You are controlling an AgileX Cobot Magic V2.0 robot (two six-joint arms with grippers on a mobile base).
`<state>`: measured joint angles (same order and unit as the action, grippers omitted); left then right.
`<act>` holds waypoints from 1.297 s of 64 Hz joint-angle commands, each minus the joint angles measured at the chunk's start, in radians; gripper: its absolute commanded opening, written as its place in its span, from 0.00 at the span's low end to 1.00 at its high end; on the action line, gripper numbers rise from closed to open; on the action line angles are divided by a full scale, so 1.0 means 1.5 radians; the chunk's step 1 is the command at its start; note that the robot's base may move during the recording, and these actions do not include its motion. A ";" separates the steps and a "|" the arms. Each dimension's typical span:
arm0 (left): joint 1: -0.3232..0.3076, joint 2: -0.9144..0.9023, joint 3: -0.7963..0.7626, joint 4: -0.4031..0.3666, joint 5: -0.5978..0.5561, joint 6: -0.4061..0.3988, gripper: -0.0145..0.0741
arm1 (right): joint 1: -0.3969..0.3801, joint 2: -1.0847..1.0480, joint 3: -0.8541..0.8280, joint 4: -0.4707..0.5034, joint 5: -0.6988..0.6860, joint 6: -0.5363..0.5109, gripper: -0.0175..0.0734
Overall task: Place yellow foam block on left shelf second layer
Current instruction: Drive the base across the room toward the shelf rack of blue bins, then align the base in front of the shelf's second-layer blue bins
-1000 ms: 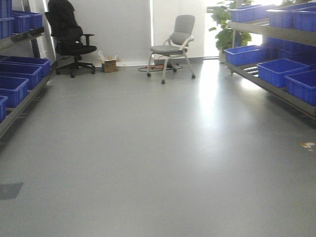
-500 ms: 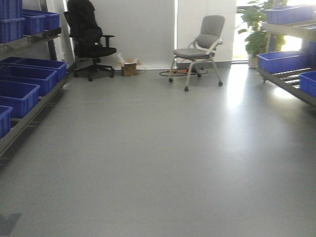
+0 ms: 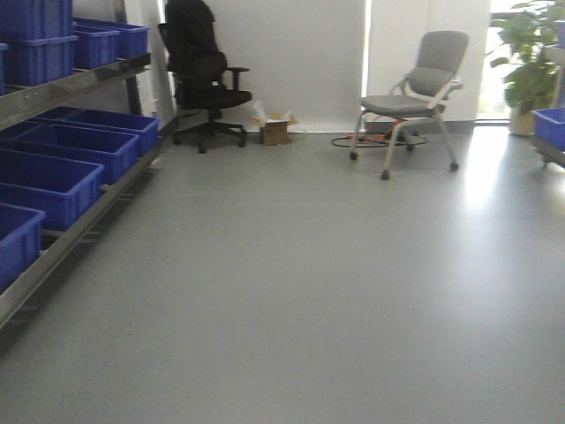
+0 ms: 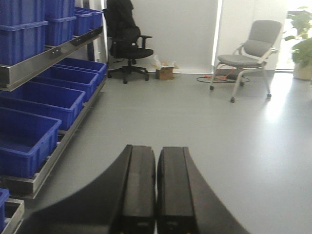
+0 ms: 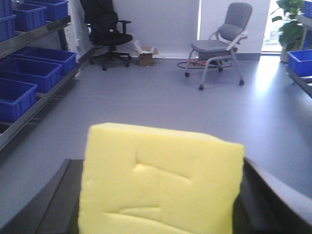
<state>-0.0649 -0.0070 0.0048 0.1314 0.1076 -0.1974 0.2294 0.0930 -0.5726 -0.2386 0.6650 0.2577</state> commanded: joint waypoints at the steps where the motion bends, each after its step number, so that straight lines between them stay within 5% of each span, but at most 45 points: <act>1: 0.001 -0.010 0.018 -0.005 -0.057 -0.003 0.32 | -0.004 0.010 -0.017 -0.012 -0.057 -0.005 0.49; 83: 0.001 -0.010 0.018 -0.005 -0.057 -0.003 0.32 | -0.004 0.010 -0.017 -0.012 -0.057 -0.005 0.49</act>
<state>-0.0649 -0.0070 0.0048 0.1314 0.1076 -0.1974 0.2294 0.0930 -0.5726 -0.2386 0.6656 0.2577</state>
